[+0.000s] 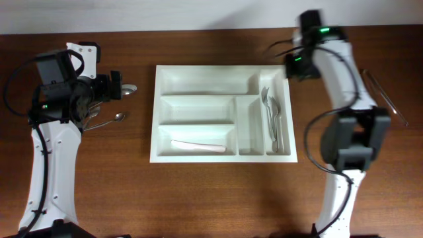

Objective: Pack container
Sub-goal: 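Carry the fork into the tray's right narrow compartment and release, then move right gripper back to the last silver fork and grasp it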

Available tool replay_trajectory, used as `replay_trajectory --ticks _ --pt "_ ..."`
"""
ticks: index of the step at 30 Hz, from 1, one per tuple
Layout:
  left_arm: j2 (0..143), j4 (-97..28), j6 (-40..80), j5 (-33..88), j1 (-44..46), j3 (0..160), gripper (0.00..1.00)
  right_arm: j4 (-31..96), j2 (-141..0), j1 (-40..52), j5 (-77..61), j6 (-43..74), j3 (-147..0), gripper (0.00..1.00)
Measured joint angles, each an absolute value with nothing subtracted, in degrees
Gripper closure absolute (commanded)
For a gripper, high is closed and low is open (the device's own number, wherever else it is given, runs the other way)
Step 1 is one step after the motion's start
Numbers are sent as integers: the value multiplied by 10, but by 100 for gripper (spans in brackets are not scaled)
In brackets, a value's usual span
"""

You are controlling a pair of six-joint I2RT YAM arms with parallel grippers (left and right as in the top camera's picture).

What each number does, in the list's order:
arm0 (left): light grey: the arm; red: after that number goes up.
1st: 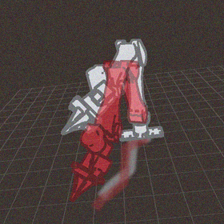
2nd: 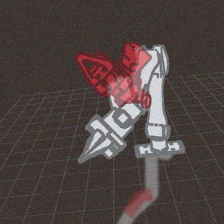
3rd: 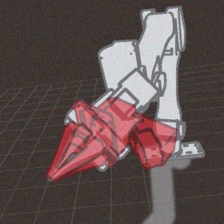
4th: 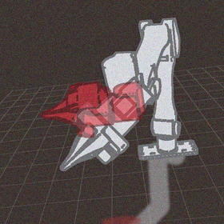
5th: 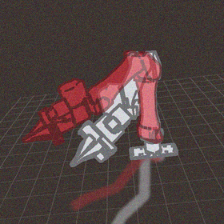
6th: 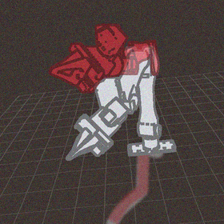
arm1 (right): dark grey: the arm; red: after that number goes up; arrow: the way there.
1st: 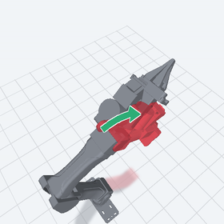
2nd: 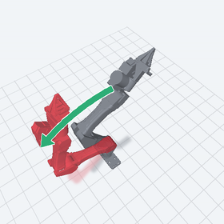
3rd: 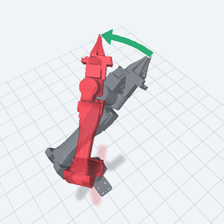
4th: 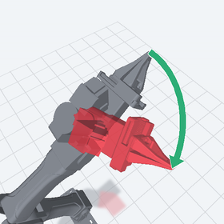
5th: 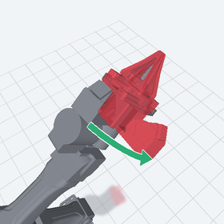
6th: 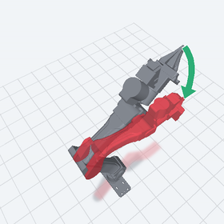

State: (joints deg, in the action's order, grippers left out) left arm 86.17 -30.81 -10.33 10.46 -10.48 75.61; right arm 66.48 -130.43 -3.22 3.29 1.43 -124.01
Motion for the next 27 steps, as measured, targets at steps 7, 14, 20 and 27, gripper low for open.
replay_trajectory --ticks 7,14,20,27 --pt "862 -308 -103 105 -105 756 1 663 -1289 -181 44 -59 -1242 33" --pt "862 -308 -103 105 -105 756 1 659 -1289 -235 -4 -169 -1225 33" --pt "862 -308 -103 105 -105 756 1 632 -1302 -236 -34 -243 -1214 34" --pt "862 -308 -103 105 -105 756 1 614 -1348 -236 -53 -304 -1204 42"
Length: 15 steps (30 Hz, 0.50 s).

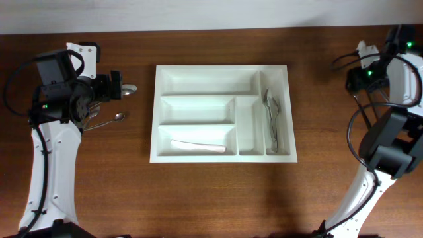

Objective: Pack container
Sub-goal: 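Move right gripper back to the last silver fork and grasp it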

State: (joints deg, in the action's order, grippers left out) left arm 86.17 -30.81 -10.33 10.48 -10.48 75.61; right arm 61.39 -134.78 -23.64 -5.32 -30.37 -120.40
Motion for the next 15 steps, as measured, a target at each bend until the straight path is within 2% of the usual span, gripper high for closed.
replay_trajectory --ticks 15 --pt "862 -308 -103 105 -105 756 1 566 -1408 -237 -14 -322 -1200 43"
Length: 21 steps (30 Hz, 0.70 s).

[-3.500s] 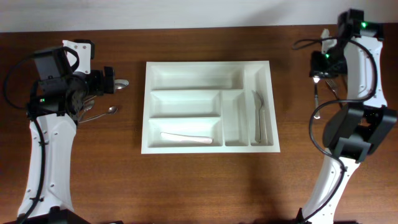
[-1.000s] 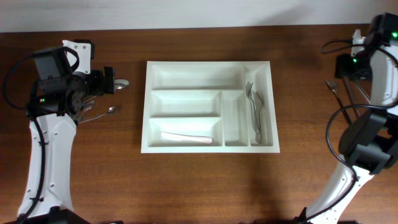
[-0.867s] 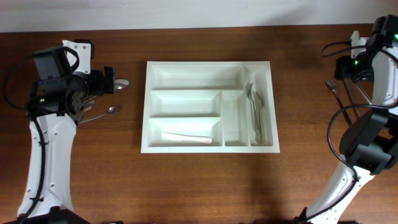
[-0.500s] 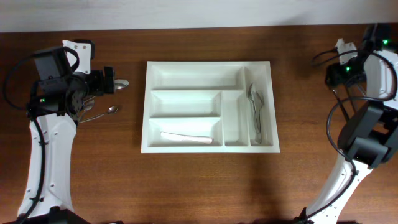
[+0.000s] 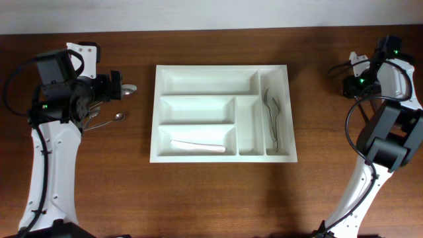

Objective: Pack container
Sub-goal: 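Move right gripper back to the last silver fork and grasp it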

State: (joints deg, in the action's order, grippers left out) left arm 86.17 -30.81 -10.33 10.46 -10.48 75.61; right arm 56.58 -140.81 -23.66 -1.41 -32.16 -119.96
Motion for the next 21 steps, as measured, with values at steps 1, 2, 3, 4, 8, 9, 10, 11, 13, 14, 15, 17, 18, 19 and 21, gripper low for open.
replay_trajectory --ticks 1,2,3,4,8,9,10,11,13,14,15,17,18,19,21 --pt "862 -308 -103 105 -105 756 1 565 -1410 -237 -13 -322 -1200 43" --pt "862 -308 -103 105 -105 756 1 564 -1412 -237 -13 -322 -1200 43" --pt "862 -308 -103 105 -105 756 1 564 -1414 -237 -13 -322 -1200 43" --pt "862 -308 -103 105 -105 756 1 563 -1414 -237 -13 -322 -1200 46" --pt "862 -308 -103 105 -105 756 1 563 -1416 -237 -16 -321 -1201 54" --pt "862 -308 -103 105 -105 756 1 562 -1416 -237 -17 -322 -1201 56" --pt "862 -308 -103 105 -105 756 1 562 -1416 -237 -18 -320 -1201 58" --pt "862 -308 -103 105 -105 756 1 561 -1416 -237 -18 -319 -1201 59" --pt "862 -308 -103 105 -105 756 1 559 -1417 -237 -18 -320 -1201 64" --pt "862 -308 -103 105 -105 756 1 557 -1417 -237 -18 -320 -1201 65" --pt "862 -308 -103 105 -105 756 1 556 -1417 -237 -18 -318 -1201 65" --pt "862 -308 -103 105 -105 756 1 555 -1417 -237 -18 -314 -1201 65" --pt "862 -308 -103 105 -105 756 1 555 -1417 -237 -18 -310 -1201 65" --pt "862 -308 -103 105 -105 756 1 555 -1417 -237 -18 -308 -1201 66" --pt "862 -308 -103 105 -105 756 1 556 -1417 -237 -18 -301 -1201 68"
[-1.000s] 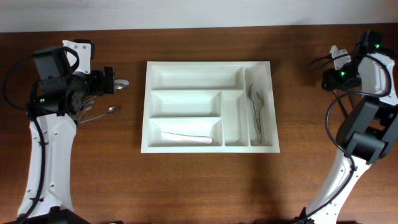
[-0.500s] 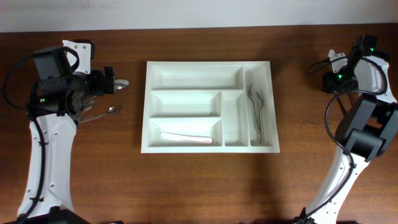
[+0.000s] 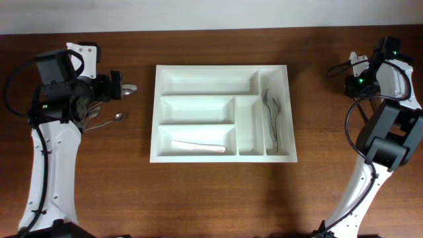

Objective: Pack container
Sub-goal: 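Move right gripper back to the last silver fork and grasp it, then carry the fork into the tray's right narrow compartment and release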

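Note:
The white cutlery tray point(image 3: 198, 80) lies mid-table. Forks point(image 3: 272, 118) rest in its narrow right compartment, and a pale utensil point(image 3: 198, 145) lies in the lower left one. My left gripper point(image 3: 120, 86) hovers at the left over loose spoons point(image 3: 117, 117), with a spoon bowl point(image 3: 129, 87) showing at its tip. Whether its fingers grip that spoon is not visible. My right arm point(image 3: 386, 73) reaches over the table's right edge, and its gripper is hidden beneath the wrist.
The tray's top, middle and small centre compartments hold nothing. Both arm columns stand at the table's left and right sides, with cables looping around them. A pale wall runs along the far edge.
The right arm has shifted only a few pixels at the right edge. The left arm, tray, forks and spoons are as before.
At first the right arm reached over the tray's fork compartment, and thin utensils lay on the table at the far right. Then it was at the right edge, covering those utensils, and it has stayed there. The left arm stayed over the spoons throughout.

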Available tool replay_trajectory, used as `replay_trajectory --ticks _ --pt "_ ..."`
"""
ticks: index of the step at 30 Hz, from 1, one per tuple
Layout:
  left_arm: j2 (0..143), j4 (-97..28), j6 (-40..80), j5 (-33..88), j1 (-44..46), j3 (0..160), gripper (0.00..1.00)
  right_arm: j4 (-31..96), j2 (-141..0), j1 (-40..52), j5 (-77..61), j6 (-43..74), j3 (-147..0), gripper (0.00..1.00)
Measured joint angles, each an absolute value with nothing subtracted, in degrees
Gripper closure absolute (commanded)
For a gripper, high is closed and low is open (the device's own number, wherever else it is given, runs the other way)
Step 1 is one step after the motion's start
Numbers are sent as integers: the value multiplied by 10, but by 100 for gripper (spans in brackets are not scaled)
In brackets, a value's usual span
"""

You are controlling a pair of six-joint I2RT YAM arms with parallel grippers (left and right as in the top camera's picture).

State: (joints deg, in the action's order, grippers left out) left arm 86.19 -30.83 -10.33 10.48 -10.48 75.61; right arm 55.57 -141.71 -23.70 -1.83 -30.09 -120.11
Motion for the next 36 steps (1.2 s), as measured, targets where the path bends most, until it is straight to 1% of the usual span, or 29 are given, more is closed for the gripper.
replay_trajectory --ticks 2,5,17,26,31,36 --pt "862 -308 -103 105 -105 756 1 556 -1417 -237 -18 -294 -1201 73" --pt "862 -308 -103 105 -105 756 1 556 -1418 -237 -18 -283 -1201 75" --pt "862 -308 -103 105 -105 756 1 566 -1418 -237 -18 -239 -1204 77" --pt "862 -308 -103 105 -105 756 1 632 -1423 -236 -49 -201 -1234 77" --pt "862 -308 -103 105 -105 756 1 676 -1422 -225 -60 -192 -1283 77" --pt "862 -308 -103 105 -105 756 1 744 -1420 -189 -62 -173 -1353 82"
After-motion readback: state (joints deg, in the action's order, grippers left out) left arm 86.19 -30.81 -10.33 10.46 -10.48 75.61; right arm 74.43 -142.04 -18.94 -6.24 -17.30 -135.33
